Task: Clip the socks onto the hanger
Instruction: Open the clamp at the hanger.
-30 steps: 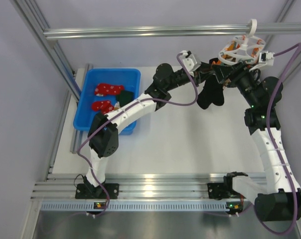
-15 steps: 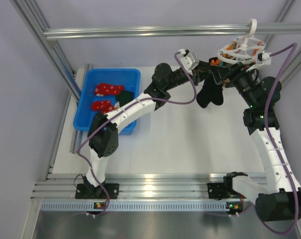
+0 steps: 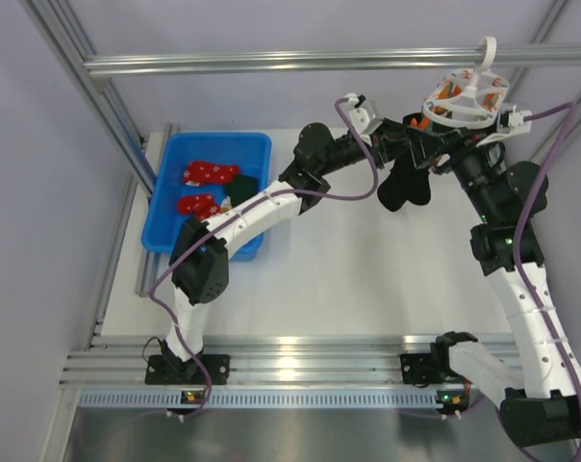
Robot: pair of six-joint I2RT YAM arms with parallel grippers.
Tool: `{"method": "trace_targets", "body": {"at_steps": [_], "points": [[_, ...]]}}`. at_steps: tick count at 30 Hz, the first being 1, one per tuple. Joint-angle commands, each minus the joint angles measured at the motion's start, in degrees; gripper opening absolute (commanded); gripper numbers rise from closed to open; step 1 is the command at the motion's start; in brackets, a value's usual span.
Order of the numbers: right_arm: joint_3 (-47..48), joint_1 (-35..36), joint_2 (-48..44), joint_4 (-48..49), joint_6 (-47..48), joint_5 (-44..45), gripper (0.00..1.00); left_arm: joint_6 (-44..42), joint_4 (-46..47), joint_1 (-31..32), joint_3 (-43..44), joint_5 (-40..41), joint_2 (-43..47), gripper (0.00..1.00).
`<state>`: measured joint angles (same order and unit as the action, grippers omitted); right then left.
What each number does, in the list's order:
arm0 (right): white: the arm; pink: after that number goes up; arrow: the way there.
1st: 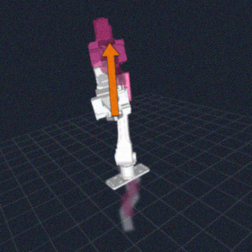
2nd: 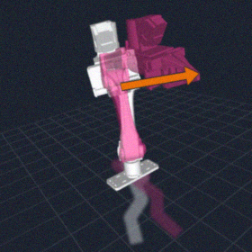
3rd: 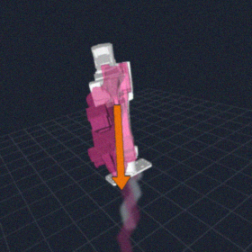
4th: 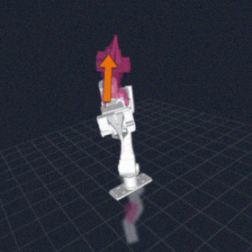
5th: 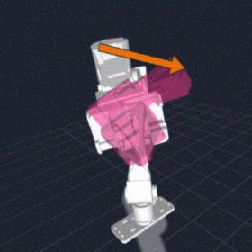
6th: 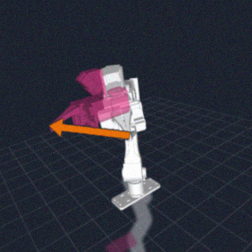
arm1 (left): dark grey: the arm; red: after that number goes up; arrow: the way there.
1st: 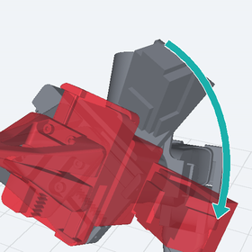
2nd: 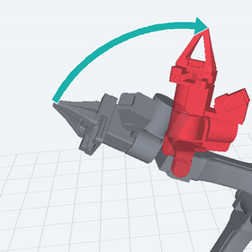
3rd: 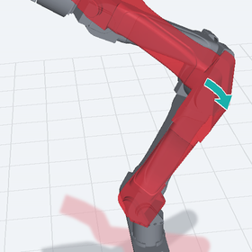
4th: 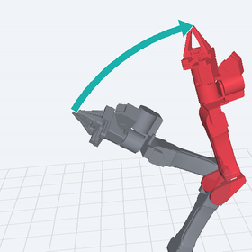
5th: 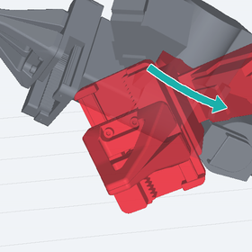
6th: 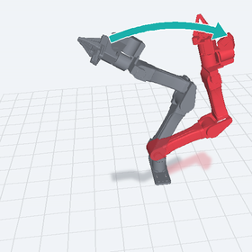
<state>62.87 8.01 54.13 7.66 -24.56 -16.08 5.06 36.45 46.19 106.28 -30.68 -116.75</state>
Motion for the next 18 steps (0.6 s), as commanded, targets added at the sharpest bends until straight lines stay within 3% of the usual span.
{"method": "trace_targets", "body": {"at_steps": [1, 18], "points": [[0.50, 1.31, -0.52, 5.69, 1.71, 3.15, 0.75, 1.00, 3.28, 1.18, 1.30, -5.80, 0.03, 0.00], [0.41, 4.91, 3.97, 12.20, -0.85, 8.95, 0.73, 1.80, 3.90, 1.27, 2.53, -6.32, -1.11, 0.00]]}}
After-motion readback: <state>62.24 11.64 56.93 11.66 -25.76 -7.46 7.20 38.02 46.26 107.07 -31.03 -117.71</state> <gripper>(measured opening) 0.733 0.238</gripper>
